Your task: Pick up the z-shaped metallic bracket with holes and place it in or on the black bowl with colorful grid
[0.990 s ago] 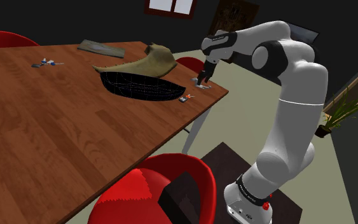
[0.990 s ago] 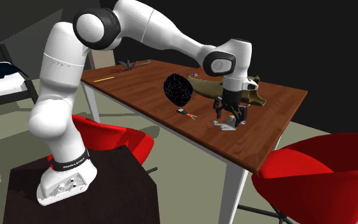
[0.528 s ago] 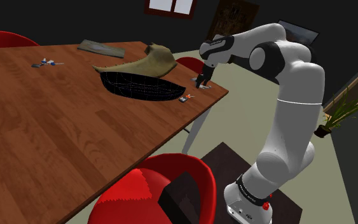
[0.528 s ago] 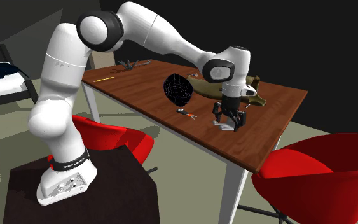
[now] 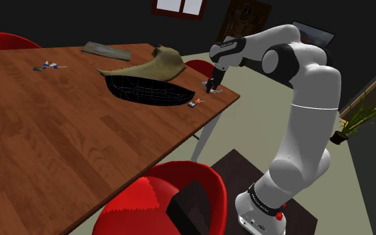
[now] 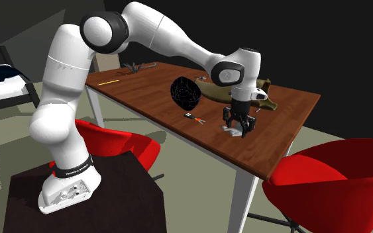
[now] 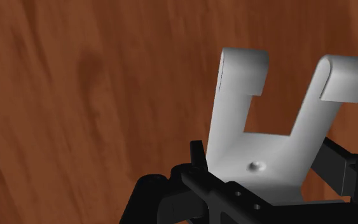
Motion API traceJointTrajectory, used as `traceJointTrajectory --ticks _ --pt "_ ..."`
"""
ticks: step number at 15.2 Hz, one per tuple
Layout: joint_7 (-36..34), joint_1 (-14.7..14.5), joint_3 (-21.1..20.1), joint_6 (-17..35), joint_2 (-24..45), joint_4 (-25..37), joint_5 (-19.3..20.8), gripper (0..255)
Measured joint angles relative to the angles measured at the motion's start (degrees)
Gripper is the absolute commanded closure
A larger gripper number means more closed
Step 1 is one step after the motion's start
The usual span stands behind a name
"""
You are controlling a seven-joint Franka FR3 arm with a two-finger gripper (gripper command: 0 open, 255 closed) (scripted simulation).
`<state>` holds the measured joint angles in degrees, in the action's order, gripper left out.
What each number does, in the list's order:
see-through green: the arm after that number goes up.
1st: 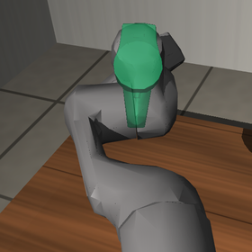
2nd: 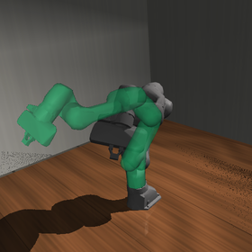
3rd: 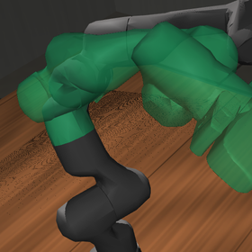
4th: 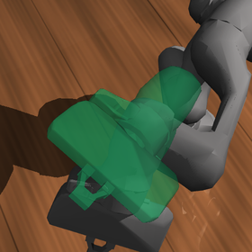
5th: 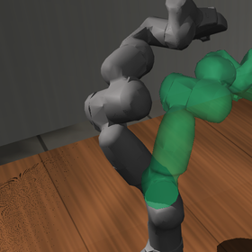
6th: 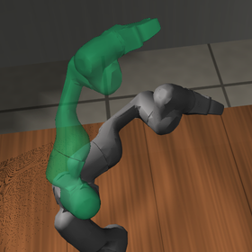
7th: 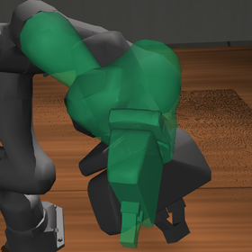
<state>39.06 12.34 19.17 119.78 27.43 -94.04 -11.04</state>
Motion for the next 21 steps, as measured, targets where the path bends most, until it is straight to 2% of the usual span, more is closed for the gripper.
traceJointTrajectory --ticks 9,21 --pt "-0.1 -0.1 0.1 -0.8 -0.4 0.4 0.2 255" --pt "-1.1 -0.2 0.7 -8.5 -3.2 5.4 1.5 255"
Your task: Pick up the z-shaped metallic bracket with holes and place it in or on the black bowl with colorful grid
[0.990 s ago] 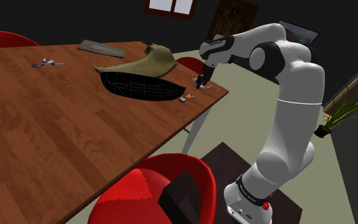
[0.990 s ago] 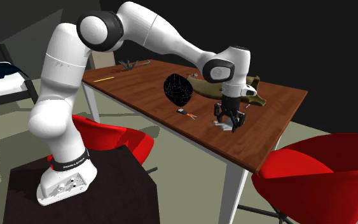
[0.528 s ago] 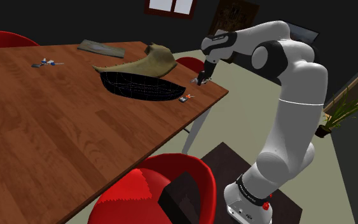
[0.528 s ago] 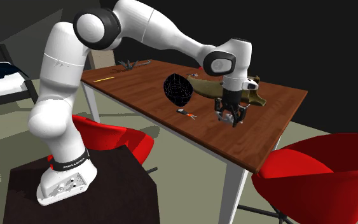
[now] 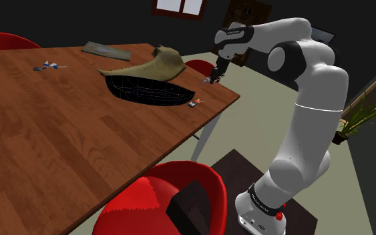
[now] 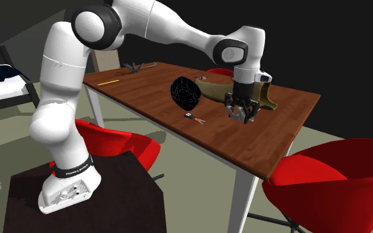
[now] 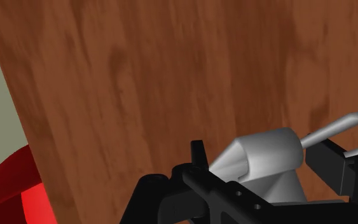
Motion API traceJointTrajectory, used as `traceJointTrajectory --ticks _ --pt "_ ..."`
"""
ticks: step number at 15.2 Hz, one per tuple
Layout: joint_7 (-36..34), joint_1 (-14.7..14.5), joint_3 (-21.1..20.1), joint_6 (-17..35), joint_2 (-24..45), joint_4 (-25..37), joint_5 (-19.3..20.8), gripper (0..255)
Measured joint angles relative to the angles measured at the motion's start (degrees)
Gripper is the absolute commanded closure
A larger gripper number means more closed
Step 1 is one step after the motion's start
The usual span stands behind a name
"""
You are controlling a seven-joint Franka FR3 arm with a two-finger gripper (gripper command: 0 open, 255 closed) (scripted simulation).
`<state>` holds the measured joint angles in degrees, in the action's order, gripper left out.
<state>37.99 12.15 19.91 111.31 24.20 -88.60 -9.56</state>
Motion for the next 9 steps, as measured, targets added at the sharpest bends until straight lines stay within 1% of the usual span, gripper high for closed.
traceJointTrajectory --ticks 9 --pt "-0.6 0.1 0.3 -6.0 -1.4 4.7 0.7 255"
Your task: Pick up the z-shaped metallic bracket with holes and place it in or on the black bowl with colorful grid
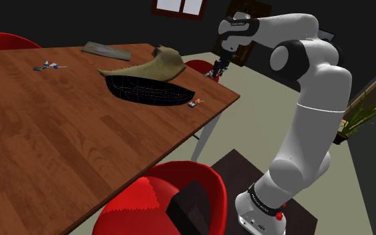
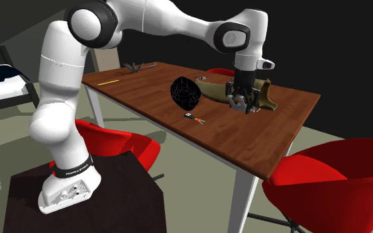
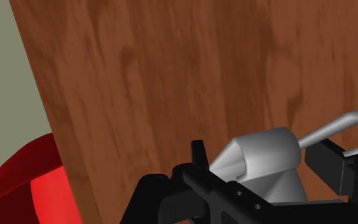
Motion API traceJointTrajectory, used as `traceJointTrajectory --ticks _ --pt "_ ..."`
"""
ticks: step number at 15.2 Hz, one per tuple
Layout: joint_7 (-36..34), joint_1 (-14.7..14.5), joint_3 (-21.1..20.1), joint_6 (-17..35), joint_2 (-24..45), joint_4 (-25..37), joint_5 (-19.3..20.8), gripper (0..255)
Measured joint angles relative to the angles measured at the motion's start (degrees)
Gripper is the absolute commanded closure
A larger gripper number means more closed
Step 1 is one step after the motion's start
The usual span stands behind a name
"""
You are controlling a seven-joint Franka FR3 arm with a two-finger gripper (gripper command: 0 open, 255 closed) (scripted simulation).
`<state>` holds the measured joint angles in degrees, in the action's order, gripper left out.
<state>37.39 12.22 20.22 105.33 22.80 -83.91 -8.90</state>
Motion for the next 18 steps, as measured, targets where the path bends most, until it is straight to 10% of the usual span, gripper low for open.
traceJointTrajectory --ticks 10,18 --pt "-0.4 0.6 0.2 -7.5 0.0 7.5 0.2 255" --pt "-8.9 -6.6 -1.9 -4.4 -6.3 -1.3 2.8 255"
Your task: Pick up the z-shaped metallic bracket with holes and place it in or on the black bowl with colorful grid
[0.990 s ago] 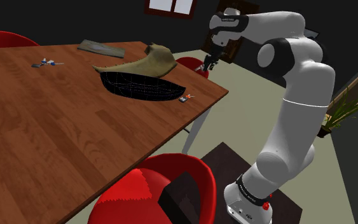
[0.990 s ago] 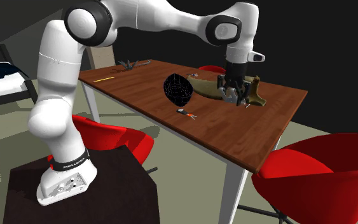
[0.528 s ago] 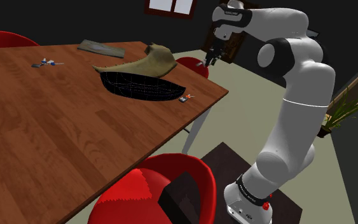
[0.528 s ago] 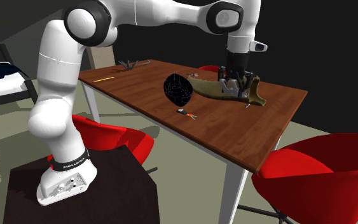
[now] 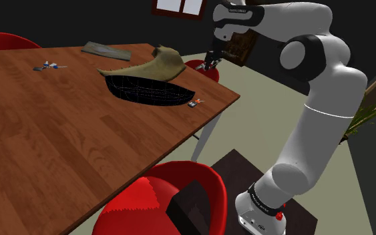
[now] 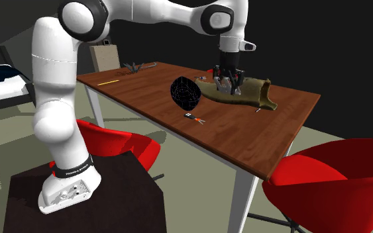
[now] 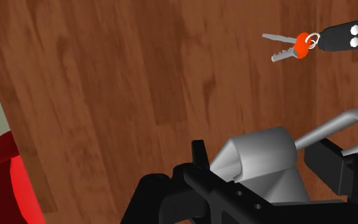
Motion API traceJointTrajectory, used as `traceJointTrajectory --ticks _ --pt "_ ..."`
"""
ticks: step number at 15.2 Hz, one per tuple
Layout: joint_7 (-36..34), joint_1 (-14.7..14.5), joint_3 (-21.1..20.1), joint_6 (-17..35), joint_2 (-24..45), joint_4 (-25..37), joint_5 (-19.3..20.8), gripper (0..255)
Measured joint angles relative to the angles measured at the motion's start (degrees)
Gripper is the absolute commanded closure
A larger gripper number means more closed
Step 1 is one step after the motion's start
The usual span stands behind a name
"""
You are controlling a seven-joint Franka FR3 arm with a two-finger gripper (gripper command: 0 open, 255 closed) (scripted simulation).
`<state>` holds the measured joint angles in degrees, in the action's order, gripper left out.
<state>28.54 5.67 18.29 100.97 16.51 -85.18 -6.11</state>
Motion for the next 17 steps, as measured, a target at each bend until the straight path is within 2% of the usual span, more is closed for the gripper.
traceJointTrajectory --ticks 2,8,17 --pt "-2.8 -2.1 -0.8 1.0 -2.2 -2.9 0.9 255" --pt "-10.5 -7.2 -3.5 2.6 -4.1 -6.1 2.0 255" --pt "-22.3 -14.3 -8.0 3.1 -4.3 -6.5 3.1 255"
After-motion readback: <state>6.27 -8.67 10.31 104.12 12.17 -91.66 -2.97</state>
